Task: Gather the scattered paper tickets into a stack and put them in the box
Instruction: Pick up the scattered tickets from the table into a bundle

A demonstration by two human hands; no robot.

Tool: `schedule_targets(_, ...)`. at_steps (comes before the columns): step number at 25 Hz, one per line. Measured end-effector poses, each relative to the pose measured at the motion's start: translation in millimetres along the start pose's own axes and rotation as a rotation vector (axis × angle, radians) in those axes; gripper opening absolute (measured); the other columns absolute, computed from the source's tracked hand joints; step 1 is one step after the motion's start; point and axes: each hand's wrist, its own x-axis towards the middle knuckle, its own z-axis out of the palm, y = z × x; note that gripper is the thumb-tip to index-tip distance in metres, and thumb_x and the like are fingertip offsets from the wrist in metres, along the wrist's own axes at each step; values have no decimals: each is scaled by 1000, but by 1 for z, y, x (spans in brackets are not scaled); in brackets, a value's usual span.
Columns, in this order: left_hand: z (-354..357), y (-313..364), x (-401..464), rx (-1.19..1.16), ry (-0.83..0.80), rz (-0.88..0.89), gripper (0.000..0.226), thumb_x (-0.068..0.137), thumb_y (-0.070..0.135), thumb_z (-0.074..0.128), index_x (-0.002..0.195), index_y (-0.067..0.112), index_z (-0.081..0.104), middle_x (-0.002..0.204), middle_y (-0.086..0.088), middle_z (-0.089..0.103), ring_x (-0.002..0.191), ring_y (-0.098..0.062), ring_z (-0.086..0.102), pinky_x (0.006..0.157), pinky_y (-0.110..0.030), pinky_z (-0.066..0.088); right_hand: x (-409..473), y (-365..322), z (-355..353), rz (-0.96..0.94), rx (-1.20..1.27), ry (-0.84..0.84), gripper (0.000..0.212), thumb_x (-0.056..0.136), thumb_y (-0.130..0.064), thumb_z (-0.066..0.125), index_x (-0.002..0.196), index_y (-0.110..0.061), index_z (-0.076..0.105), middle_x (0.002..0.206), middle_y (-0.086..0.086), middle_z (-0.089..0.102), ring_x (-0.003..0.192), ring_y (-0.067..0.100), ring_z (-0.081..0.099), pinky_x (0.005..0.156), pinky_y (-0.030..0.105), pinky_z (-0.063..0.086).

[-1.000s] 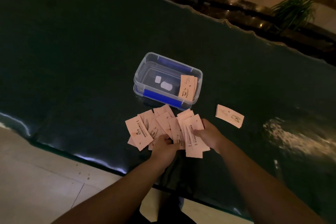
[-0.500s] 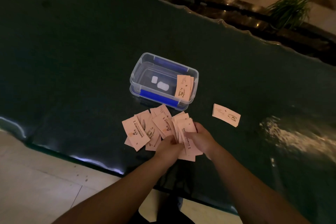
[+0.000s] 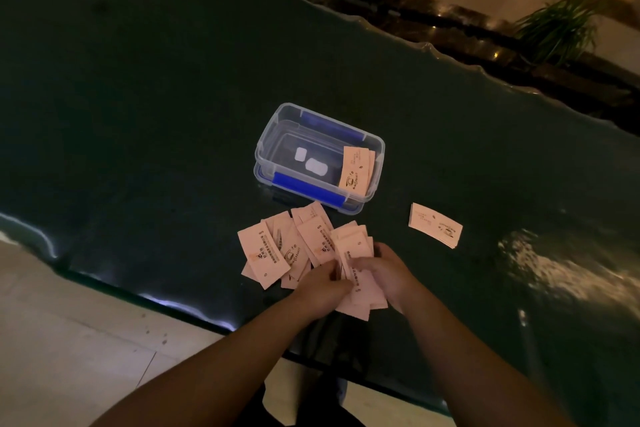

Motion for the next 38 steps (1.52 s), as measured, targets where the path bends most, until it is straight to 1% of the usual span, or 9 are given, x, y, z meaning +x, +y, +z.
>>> schedule_targets(4,-21,3,15,579,137,210,32,99,27,57,131,28,64,141,1,60,125,-17,55,103,-38,49,-1,5,-11,31,137,3,48,93,-7,72,137,-23,60,129,5,71,109,22,68,88,47,52)
schedule_targets(7,-44,16,32,1092,226,322,66,88,21,72,149,28,47,156,0,45,143,-25,37,118,-48,33,-3,10,-21,56,228,24,50,98,-5,67,144,-20,56,120,2,70,103,19,66,91,49,50)
schedule_targets(10,-59,29,48,1347,138,302,88,84,22,78,158,27,30,166,-3,31,154,-28,23,122,-54,21,-4,15,-29,62,327,36,51,100,-4,62,147,-22,54,125,5,70,116,26,64,99,54,50)
schedule_targets(15,-70,38,57,1529,191,293,82,82,46,76,152,23,40,151,-8,48,140,-30,41,117,-54,31,-6,19,-36,74,381,67,51,101,-5,63,148,-22,54,138,11,68,132,34,61,113,64,44)
schedule_targets(19,-72,31,50,1400,256,208,82,81,61,68,147,21,42,147,-9,50,133,-30,49,110,-52,40,-7,15,-38,62,439,48,51,102,-6,62,149,-22,54,141,13,66,134,35,59,114,65,43)
schedule_targets(25,-53,15,33,864,387,26,83,88,60,64,153,20,32,159,-10,36,133,-30,51,102,-47,49,-3,-3,-23,102,526,-82,43,100,-6,64,141,-19,59,136,13,69,130,34,62,110,63,47)
schedule_targets(28,-47,11,31,561,456,17,63,97,48,58,149,18,38,154,-8,42,127,-24,54,97,-42,50,3,-16,-9,80,462,-112,31,100,-8,65,126,-23,68,127,9,75,115,27,69,95,55,55)
schedule_targets(32,-39,7,28,387,444,61,41,100,26,56,141,22,48,140,-3,53,115,-18,57,79,-27,53,14,-36,11,45,205,-77,28,99,-11,68,122,-26,69,126,5,74,115,26,69,104,58,53)
schedule_targets(38,-20,1,27,358,404,98,44,99,19,54,143,22,50,145,-3,57,134,-23,54,112,-50,46,17,-44,23,-10,-52,-20,34,99,-15,69,133,-20,67,131,5,72,117,26,69,101,51,54)
